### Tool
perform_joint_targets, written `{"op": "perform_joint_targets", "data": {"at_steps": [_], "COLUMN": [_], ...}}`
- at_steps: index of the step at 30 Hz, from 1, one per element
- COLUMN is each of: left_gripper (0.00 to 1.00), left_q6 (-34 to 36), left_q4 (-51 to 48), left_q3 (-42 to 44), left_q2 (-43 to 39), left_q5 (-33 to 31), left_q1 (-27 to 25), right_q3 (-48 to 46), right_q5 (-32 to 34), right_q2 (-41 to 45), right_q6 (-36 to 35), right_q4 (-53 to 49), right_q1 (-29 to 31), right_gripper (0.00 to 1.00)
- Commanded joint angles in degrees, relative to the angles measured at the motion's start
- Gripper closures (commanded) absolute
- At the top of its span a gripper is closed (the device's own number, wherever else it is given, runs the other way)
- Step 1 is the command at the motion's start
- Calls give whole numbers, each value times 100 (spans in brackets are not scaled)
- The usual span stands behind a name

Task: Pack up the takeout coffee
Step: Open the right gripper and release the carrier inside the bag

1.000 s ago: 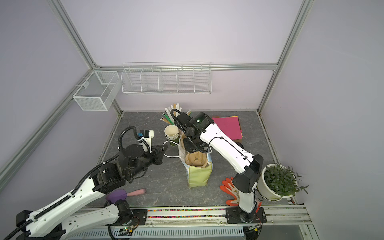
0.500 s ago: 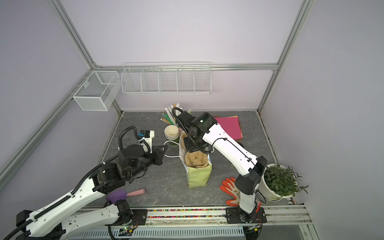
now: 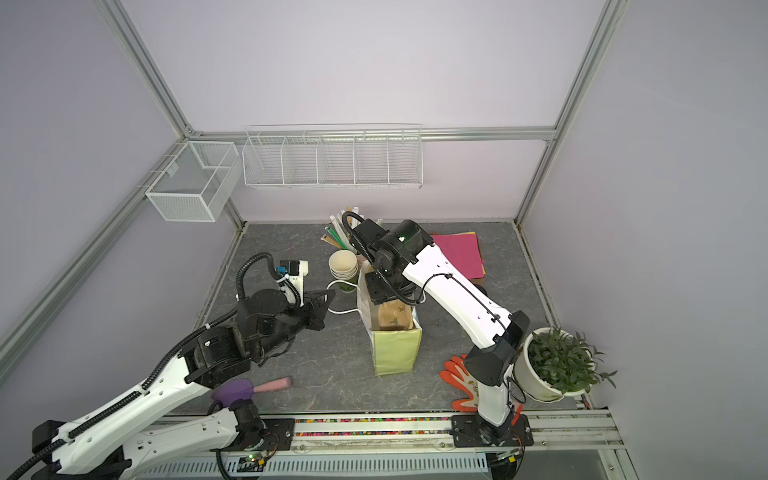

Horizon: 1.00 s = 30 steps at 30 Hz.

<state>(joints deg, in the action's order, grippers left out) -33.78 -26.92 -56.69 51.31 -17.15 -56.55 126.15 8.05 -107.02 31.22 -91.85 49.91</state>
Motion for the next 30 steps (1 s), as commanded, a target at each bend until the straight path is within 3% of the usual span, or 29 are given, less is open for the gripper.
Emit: {"op": "perform_joint_targets", "data": {"at_steps": [1, 16, 21, 30], "left_gripper": [100, 100, 100, 100], "left_q6": [73, 112, 116, 126], "left_q4": [9, -25, -42, -54], "left_q3": [-176, -211, -203, -194], "left_q2": [-46, 29, 20, 21], "left_q5": [-75, -83, -96, -95], "left_q1": [-5, -5, -5, -5], "right_q3": [-107, 507, 940, 14], "right_q5": [41, -258, 385, 418], "right_q2": [-31, 110, 37, 208], "right_q6": [-75, -265, -452, -534], "right_q4": [-220, -99, -511, -45], "right_q1": [2, -245, -345, -387], "right_gripper": [51, 48, 49, 59]}}
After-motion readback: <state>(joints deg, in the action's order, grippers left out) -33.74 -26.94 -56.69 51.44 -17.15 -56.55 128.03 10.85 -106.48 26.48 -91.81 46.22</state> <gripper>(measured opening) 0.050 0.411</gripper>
